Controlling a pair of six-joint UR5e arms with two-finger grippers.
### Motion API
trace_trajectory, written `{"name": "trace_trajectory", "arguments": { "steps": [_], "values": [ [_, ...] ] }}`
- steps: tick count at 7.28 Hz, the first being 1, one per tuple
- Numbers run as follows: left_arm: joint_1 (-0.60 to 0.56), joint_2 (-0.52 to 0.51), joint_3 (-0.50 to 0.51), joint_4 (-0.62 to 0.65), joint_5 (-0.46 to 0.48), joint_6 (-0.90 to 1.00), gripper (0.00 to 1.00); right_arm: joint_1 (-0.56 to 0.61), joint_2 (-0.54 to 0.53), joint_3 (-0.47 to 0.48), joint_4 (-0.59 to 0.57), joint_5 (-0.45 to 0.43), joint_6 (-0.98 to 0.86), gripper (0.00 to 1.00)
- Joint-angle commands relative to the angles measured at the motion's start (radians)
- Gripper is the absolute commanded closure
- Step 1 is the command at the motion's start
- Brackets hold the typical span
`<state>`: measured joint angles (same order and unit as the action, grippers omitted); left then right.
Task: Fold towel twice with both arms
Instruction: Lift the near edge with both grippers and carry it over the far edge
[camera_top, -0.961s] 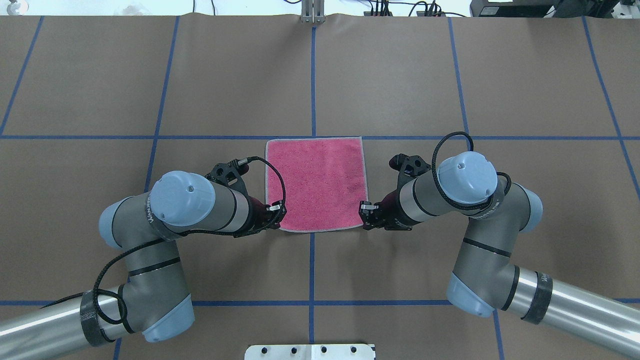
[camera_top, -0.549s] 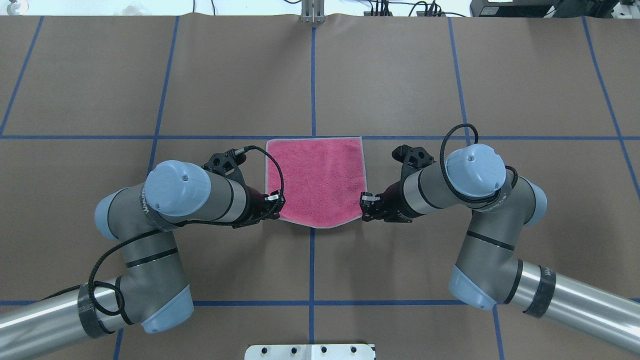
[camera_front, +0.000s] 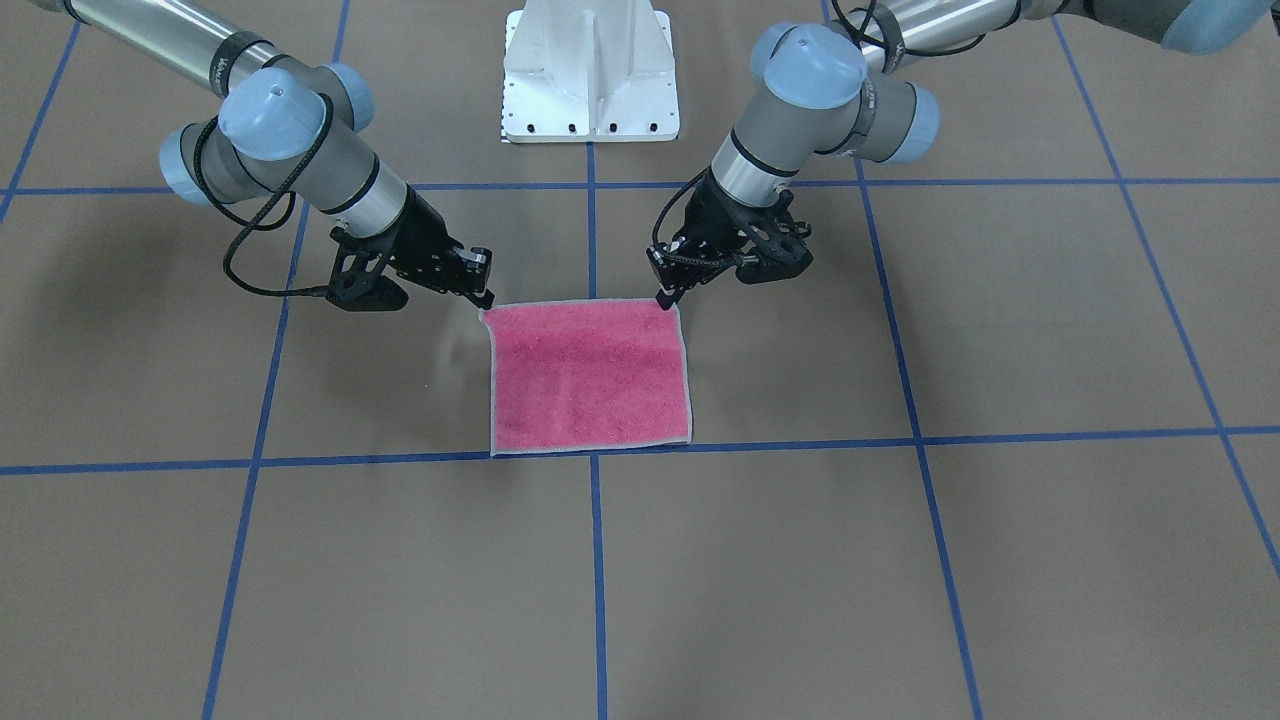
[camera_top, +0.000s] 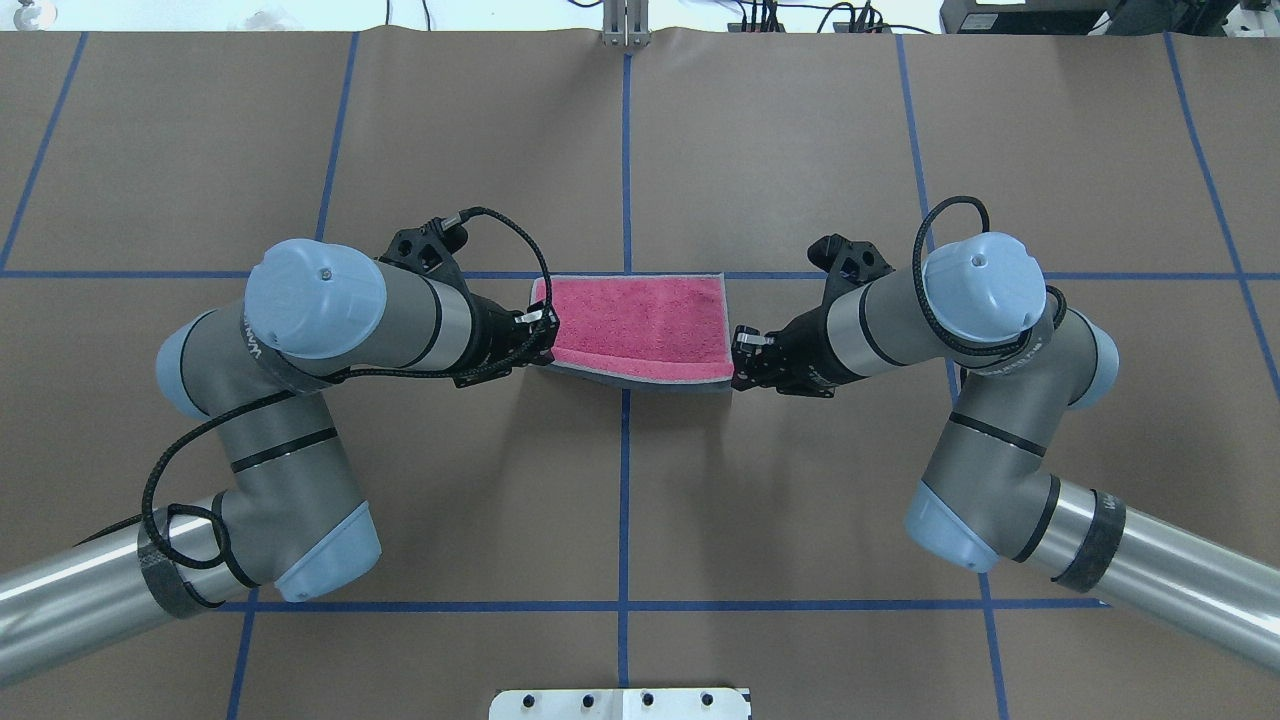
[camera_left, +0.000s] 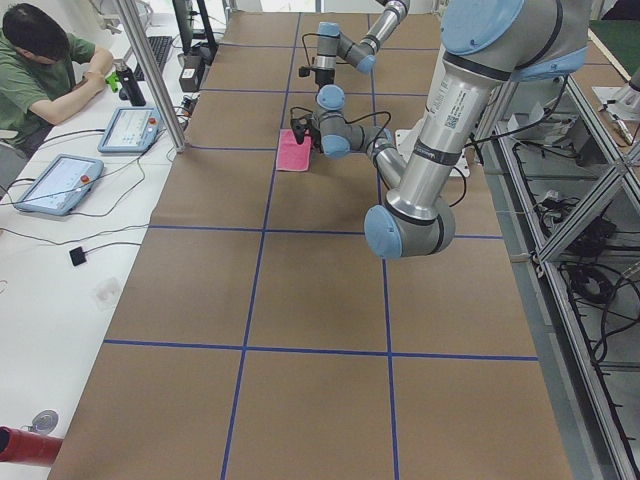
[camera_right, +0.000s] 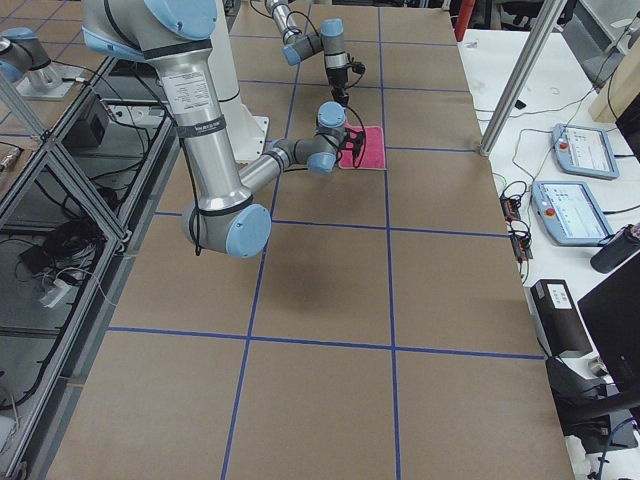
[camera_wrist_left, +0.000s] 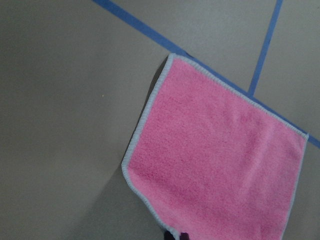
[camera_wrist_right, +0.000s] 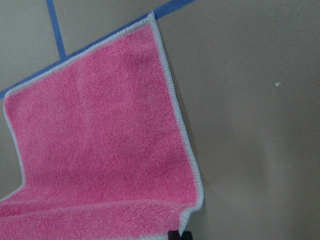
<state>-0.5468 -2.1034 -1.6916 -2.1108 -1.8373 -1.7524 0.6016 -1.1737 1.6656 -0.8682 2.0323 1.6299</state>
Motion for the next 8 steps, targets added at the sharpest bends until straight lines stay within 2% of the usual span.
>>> {"name": "trace_trajectory", "arguments": {
  "steps": [1,5,8],
  "values": [
    [-0.005,-0.027,0.051,0.002,0.003,-0.002,1.00,0.032,0.023,-0.021,0.000,-0.003,0.013,1.00],
    [-0.047,-0.037,0.087,0.000,0.004,-0.002,1.00,0.099,0.110,-0.128,0.000,-0.007,0.014,1.00],
    [-0.053,-0.069,0.141,-0.001,0.004,-0.001,1.00,0.103,0.155,-0.202,0.001,-0.020,0.014,1.00]
  ]
}}
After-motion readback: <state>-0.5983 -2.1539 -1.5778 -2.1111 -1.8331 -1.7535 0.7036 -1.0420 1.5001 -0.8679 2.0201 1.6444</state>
